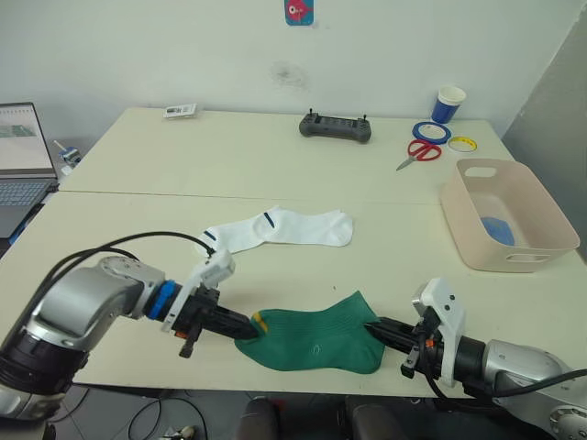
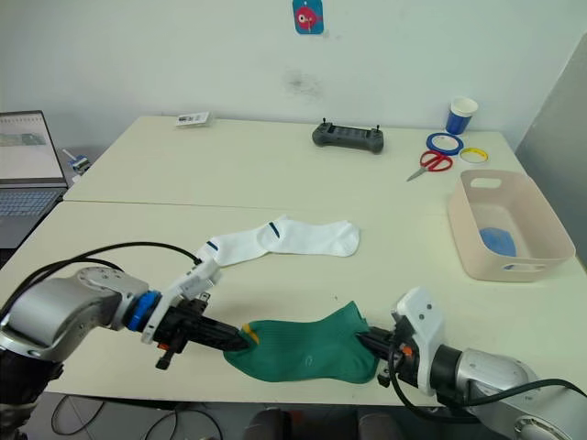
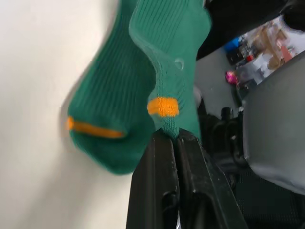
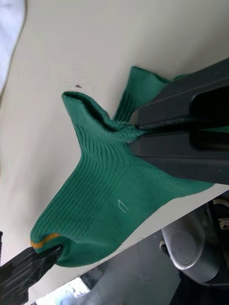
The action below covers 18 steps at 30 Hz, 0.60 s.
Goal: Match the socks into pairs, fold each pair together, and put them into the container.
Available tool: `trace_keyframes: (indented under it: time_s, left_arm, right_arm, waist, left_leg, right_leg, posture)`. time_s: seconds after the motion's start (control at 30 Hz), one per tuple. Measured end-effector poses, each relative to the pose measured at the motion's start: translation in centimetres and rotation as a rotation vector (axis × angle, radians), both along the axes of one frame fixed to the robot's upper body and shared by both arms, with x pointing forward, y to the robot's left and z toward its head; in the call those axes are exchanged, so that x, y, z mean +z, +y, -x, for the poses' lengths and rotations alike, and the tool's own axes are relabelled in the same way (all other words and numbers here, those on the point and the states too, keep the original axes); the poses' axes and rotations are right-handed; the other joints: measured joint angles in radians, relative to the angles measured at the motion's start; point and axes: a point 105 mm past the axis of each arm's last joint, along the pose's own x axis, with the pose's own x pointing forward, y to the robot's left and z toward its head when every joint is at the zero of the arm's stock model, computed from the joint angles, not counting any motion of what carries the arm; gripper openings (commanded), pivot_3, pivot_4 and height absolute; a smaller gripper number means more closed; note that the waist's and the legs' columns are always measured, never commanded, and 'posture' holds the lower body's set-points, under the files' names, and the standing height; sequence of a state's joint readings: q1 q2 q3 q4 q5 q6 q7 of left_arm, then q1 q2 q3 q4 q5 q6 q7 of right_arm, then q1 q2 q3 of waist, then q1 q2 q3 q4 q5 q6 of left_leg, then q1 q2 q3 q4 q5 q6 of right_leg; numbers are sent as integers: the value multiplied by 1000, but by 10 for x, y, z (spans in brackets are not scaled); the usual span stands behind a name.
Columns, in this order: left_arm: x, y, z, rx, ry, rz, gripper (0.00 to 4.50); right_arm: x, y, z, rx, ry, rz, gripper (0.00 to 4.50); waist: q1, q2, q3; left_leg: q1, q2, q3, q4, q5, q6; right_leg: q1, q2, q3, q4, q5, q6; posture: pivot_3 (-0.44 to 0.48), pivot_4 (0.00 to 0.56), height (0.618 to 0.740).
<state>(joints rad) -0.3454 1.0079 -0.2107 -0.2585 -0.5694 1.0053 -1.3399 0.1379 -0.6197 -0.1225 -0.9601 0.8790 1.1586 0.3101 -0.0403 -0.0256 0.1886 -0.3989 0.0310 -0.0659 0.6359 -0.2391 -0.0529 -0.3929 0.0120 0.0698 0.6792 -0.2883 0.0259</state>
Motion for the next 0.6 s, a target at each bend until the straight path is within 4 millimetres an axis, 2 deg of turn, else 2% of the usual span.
trace_keyframes:
  time_s: [0.2,0.6]
  left_arm:
    - [-27,4,-7,-25,-57,-100,0]
    - [-28,-3,-11,-33,-86,-84,0]
  right_arm:
    - [-15,-5,-3,-39,12,55,40]
    - [-27,-4,-8,-52,4,97,40]
  waist:
    - [4,0,0]
    - [7,0,0]
  left_leg:
    - [-1,0,2,-2,0,0]
    - [-1,0,2,-4,0,0]
  right_leg:
    - [-2,0,1,0,1,1]
    - [-3,0,1,0,1,3]
  posture:
    - [0,150,740]
    - [0,150,740]
